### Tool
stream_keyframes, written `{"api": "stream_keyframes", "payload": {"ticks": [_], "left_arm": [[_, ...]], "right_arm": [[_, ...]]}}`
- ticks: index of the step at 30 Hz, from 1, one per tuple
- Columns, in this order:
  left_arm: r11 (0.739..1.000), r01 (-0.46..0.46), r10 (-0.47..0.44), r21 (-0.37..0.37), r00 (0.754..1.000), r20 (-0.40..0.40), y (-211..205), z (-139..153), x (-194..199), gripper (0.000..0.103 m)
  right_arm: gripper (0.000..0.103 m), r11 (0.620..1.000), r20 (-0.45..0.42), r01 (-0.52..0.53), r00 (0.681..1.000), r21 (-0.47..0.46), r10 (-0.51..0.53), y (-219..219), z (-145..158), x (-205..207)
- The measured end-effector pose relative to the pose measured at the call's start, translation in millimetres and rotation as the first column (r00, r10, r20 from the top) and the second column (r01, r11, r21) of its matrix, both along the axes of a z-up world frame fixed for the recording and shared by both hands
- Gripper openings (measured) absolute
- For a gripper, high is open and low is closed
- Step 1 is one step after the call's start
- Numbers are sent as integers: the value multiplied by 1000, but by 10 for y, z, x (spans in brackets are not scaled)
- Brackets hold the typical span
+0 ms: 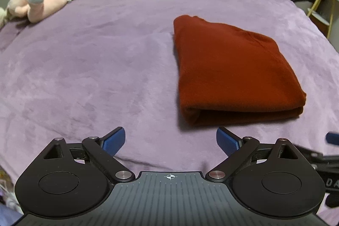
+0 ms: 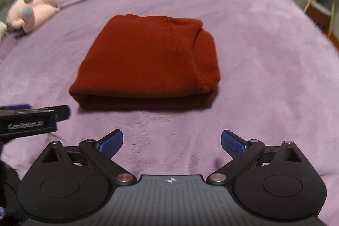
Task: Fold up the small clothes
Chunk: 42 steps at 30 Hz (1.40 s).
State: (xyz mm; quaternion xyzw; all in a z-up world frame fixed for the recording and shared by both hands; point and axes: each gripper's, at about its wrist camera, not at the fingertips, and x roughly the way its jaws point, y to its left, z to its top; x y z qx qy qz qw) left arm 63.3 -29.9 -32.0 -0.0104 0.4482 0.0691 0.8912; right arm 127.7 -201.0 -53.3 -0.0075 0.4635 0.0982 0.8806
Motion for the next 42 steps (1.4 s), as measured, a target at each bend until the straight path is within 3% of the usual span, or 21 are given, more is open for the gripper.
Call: {"api": "stream_keyframes", "payload": {"ticks": [2,7,9,12,15,42], "left_arm": [[1000,5,-5,0,1000,-2,8,42,-12,102],[994,16,-12,108,999,-34,-83,89,-3,102],[991,30,-24,132,999,-48,-117,90,5,102],[997,40,-36,72,997,-64,-103,102,10,102],[999,36,-35,18,997,-71,-84,109,9,102],[999,33,-33,5,995,-97,-55,125,-9,102]], "right_arm": [[99,999,-38,-16,999,-42,14,80,47,65],[99,997,-148,58,988,58,-49,29,80,152],[99,997,-168,77,983,22,-72,41,70,168],[99,996,-158,63,985,-63,-72,90,79,173],[99,995,-164,65,983,-77,-77,99,90,167],[99,993,-144,65,986,-100,-79,173,148,122]]}}
